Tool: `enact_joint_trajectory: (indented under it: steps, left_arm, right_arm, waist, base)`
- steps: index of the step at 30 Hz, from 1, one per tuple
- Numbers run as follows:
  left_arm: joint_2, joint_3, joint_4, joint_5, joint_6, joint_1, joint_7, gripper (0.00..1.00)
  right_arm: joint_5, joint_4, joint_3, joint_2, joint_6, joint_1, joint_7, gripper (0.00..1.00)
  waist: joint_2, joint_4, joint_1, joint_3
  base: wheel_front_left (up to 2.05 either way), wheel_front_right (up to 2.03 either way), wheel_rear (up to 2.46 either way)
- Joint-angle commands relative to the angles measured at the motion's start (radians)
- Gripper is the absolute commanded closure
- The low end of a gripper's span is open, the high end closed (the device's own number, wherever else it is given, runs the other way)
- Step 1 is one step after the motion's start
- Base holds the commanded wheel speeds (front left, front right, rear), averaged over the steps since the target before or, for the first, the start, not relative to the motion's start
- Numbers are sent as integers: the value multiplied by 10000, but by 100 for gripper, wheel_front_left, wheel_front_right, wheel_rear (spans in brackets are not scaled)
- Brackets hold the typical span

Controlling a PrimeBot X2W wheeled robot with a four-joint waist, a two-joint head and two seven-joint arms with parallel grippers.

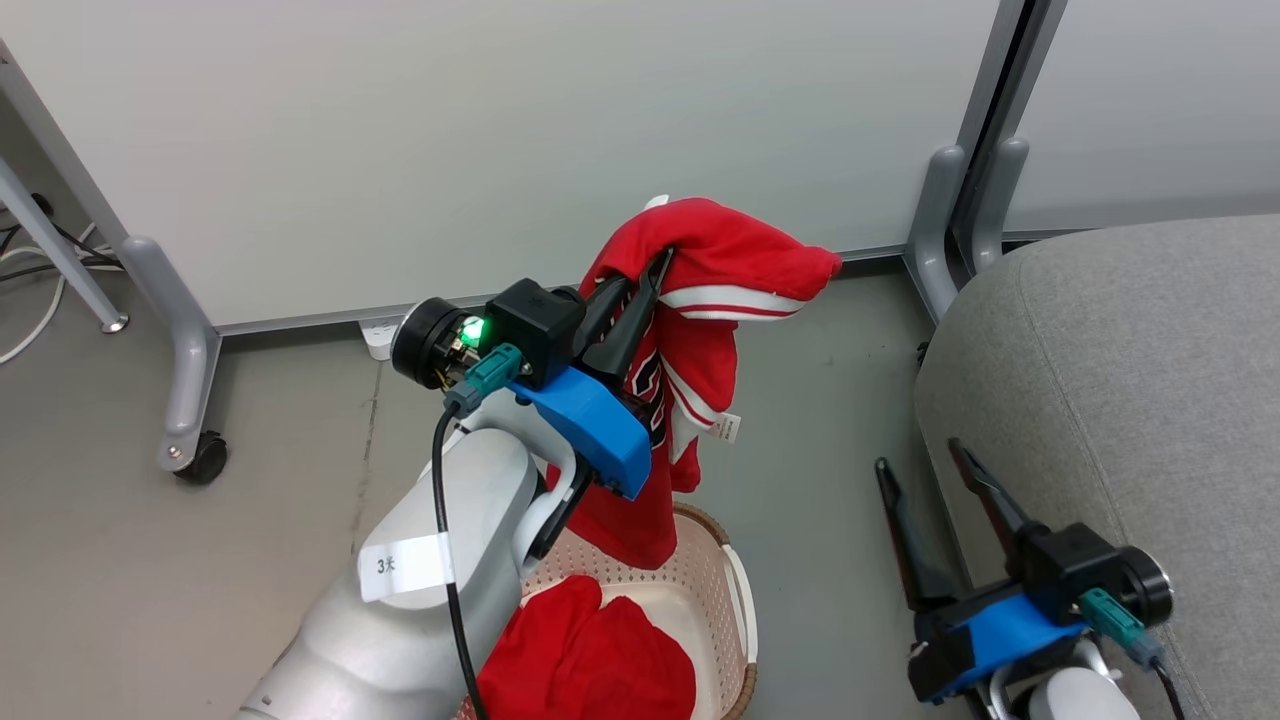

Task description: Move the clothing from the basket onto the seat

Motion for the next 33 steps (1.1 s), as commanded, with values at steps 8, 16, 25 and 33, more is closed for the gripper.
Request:
enact_joint_trajectory:
  steps: [8,16,25,33]
  left_arm:
    - [4,-24,-5,107,33,-72,-55,100]
    - [-75,-167,18,138,35,-270,-55,100]
    - [-172,-621,-15,8,18,-553,-55,100]
    - [-182,-1225,-399,-376,183,-835,-53,100]
  right_arm:
    - [273,-200,1399,46,1,-717,-38,0]
    - [662,172,2431,88,1,-1488,-38,0]
    - [1022,1111,2756,111,1,-2605,-37,0]
    - [1495,1960,2993,108,1,-3540,-38,0]
  waist:
    - [-1,25,1,217]
    - [-1,209,1,421]
    - [-1,649,1,676]
    - [-1,965,1,974]
  base:
    - [0,0,0]
    - [0,0,0]
    - [0,0,0]
    - [0,0,0]
